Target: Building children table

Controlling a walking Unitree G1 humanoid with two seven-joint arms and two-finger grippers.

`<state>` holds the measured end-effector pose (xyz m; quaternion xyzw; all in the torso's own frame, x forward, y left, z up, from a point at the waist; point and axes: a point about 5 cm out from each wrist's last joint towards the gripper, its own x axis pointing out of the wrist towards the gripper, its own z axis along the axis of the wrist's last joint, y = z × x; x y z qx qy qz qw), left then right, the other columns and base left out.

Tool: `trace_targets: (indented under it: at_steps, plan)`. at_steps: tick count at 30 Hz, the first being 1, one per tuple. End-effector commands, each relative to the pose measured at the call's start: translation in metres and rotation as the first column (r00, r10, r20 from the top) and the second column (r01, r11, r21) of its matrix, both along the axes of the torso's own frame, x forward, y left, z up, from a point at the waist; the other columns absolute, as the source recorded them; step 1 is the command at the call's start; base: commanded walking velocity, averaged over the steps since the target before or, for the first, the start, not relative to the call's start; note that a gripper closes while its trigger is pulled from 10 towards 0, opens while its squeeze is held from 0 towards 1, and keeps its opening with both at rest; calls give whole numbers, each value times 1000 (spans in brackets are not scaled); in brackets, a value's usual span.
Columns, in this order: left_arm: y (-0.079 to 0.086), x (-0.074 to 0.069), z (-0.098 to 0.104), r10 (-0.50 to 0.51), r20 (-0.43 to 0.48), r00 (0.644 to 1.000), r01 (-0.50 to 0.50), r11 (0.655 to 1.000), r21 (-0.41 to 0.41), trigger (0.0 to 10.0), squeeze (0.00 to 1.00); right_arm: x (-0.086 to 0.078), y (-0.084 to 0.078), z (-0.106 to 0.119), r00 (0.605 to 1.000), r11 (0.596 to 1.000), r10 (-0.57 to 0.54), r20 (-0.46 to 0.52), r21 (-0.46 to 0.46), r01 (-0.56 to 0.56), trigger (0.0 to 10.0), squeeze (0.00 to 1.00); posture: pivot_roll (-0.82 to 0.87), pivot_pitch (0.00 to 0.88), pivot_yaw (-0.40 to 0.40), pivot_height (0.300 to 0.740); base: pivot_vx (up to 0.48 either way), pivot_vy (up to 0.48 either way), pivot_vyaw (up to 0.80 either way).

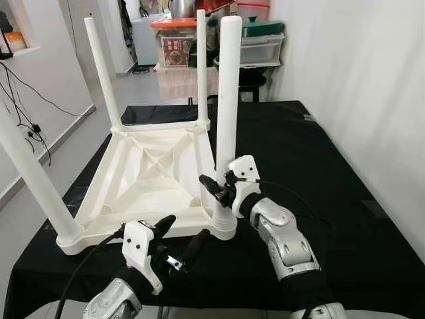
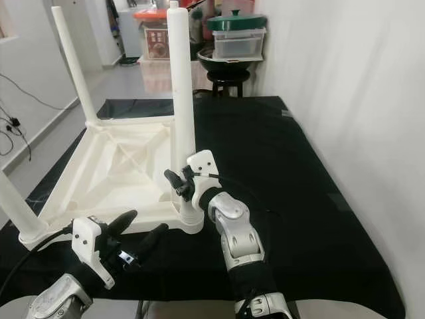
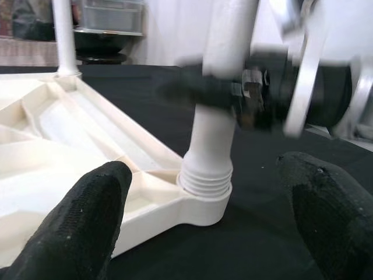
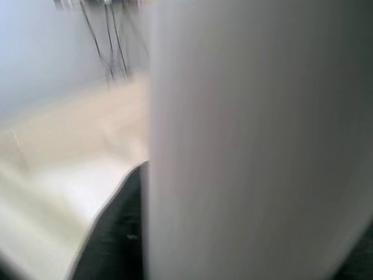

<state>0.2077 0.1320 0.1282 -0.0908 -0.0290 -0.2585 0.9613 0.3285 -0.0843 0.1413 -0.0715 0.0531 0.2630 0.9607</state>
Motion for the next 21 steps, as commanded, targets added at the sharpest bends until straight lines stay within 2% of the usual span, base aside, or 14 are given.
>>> trace_targets:
  at_steps: [1, 2, 4, 7, 8, 10, 12, 13, 14, 15, 16, 18, 20, 21]
  plan:
    - [1, 2, -1, 3, -12, 1000, -3, 1000, 3, 10000, 0, 1, -1, -4, 997, 999, 51, -60, 16, -51, 10000, 1000, -28, 0, -15, 740, 0, 0, 0]
    - [1, 2, -1, 3, -12, 1000, -3, 1000, 3, 10000, 0, 1, -1, -4, 997, 999, 51, -60, 16, -51, 10000, 1000, -28, 0, -15, 740, 0, 0, 0]
    - [0, 3, -1, -5, -14, 1000, 5, 1000, 2, 10000, 0, 9, 3, 6, 984, 982, 175, -29, 73, -173, 10000, 1000, -30, 0, -14, 740, 0, 0, 0]
    - [0, 3, -1, -8, -14, 1000, 8, 1000, 1, 10000, 0, 12, 3, 12, 976, 973, 216, -3, 83, -215, 10000, 1000, -30, 0, -14, 740, 0, 0, 0]
    - [0, 4, -1, -10, -15, 1000, 10, 1000, 0, 10000, 0, 22, -2, 23, 950, 945, 311, 33, 96, -312, 10000, 0, -21, 0, -14, 740, 0, 0, 0]
    - [0, 6, -1, -11, -15, 1000, 11, 1000, -1, 10000, 0, 30, -8, 33, 914, 908, 403, 47, 106, -406, 10000, 0, -14, 0, -21, 740, 0, 0, 0]
    - [0, 7, -2, -11, -15, 1000, 10, 1000, -2, 10000, 0, 31, -10, 36, 871, 869, 489, 38, 62, -491, 10000, 0, -10, 0, -22, 740, 0, 0, 0]
    - [0, 7, -2, -11, -15, 1000, 10, 1000, -2, 10000, 0, 31, -10, 36, 871, 869, 489, 38, 62, -491, 10000, 0, -10, 0, -22, 740, 0, 0, 0]
    - [0, 7, -2, -10, -15, 1000, 10, 1000, -2, 10000, 0, 30, -10, 35, 844, 844, 535, 29, 30, -536, 10000, 0, -10, 0, -24, 740, 0, 0, 0]
    - [0, 7, -2, -10, -15, 1000, 10, 1000, -2, 10000, 0, 30, -10, 35, 844, 844, 535, 29, 30, -536, 10000, 0, -10, 0, -24, 740, 0, 0, 0]
    - [0, 7, -2, -9, -15, 1000, 9, 1000, -2, 10000, 0, 28, -10, 33, 800, 800, 600, -3, 4, -600, 10000, 0, -12, 0, -27, 740, 0, 0, 0]
    - [-1, 8, -2, -8, -14, 1000, 8, 1000, -3, 10000, 0, 28, -11, 31, 751, 750, 659, -38, -53, -660, 10000, 0, -11, 0, -33, 740, 0, 0, 0]
    - [-1, 9, -2, -8, -13, 1000, 8, 1000, -4, 10000, 0, 31, -9, 35, 743, 742, 668, -37, -40, -669, 10000, 0, -11, 0, -39, 740, 0, 0, 0]
    - [-2, 9, -2, -7, -13, 1000, 7, 1000, -4, 10000, 0, 35, -8, 41, 732, 732, 681, -28, -13, -681, 9020, 0, -15, 0, -38, 740, 0, 0, 0]
